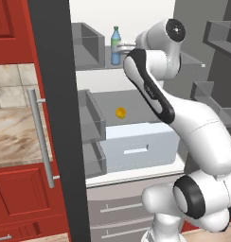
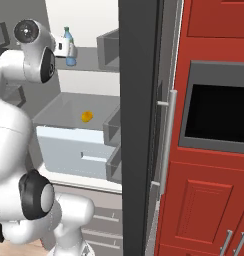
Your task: Place the condiment bottle and mustard from the counter to the top shelf of the fridge. If the existing items in the fridge are on the top shelf, move them to other shelves.
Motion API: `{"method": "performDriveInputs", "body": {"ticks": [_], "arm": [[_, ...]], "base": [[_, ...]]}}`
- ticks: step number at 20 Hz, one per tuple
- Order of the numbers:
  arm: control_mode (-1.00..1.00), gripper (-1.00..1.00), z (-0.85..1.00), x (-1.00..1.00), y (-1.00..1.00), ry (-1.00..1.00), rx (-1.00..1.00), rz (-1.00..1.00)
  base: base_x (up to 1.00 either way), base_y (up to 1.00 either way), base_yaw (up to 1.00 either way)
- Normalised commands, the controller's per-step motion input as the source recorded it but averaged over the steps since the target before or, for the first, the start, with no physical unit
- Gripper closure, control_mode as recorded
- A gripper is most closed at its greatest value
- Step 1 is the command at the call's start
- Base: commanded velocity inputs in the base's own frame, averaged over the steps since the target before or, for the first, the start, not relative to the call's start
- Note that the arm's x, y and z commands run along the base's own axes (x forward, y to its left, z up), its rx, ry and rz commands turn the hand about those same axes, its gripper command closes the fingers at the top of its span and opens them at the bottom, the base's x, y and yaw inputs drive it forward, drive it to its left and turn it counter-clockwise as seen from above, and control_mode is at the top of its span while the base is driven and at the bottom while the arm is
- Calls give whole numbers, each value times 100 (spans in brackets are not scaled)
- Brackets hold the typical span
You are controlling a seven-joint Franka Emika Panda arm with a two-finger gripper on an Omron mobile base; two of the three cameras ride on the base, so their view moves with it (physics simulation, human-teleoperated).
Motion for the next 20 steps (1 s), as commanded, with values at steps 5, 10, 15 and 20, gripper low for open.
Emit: {"method": "performDriveInputs", "body": {"ticks": [5, 10, 15, 20], "arm": [[-100, -100, -4, 48, 3, 0, -4, 0], [-100, -100, -11, 50, 0, 0, -4, 0], [-100, -100, -7, 45, 9, 0, -4, 0], [-100, -100, -6, 44, 15, 0, -3, 0]], "base": [[0, 0, 0], [0, 0, 0], [0, 0, 0], [0, 0, 0]]}}
